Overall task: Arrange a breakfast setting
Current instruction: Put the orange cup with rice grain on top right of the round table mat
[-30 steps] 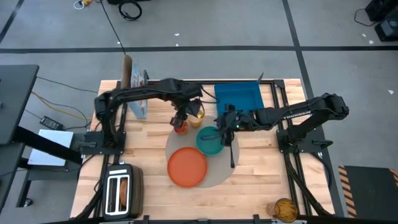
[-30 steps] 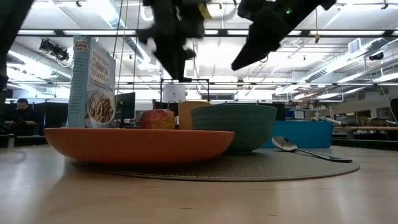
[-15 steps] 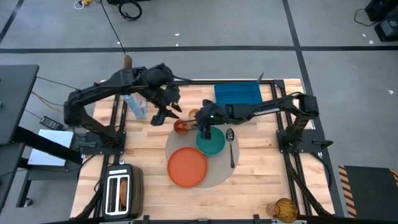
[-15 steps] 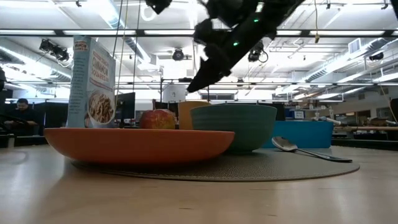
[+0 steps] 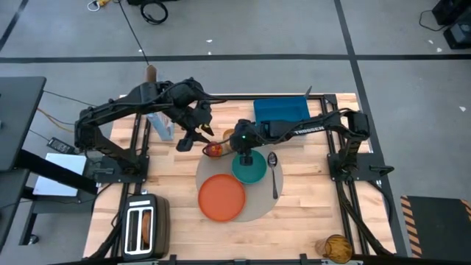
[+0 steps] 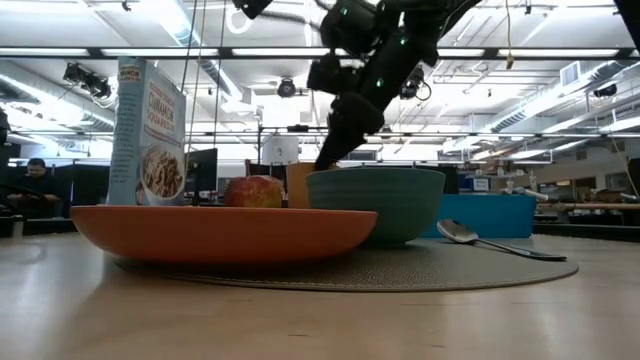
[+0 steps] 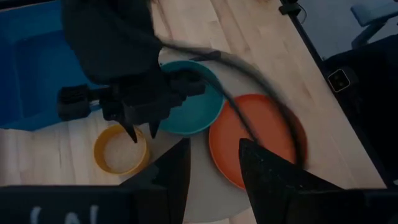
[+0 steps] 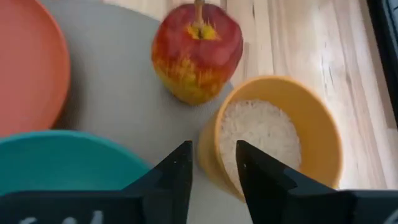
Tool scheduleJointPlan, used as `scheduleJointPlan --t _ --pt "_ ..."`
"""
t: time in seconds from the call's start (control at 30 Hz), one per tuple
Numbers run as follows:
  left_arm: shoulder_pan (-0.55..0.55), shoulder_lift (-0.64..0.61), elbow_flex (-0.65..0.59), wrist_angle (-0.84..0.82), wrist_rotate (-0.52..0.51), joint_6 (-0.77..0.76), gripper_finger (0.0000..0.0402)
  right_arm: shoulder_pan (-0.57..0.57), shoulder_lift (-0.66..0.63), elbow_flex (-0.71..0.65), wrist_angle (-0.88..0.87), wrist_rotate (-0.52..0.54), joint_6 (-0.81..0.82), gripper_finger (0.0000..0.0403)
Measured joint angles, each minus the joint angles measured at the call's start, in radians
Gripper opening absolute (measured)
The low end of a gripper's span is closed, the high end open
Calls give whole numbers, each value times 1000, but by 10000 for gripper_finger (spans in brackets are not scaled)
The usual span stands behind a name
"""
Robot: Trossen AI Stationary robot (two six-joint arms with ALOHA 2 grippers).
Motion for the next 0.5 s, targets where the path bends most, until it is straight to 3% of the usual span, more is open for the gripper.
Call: scheduleJointPlan --t 0.5 --pt "0 -1 0 2 0 3 144 -33 18 -1 33 -87 -74 43"
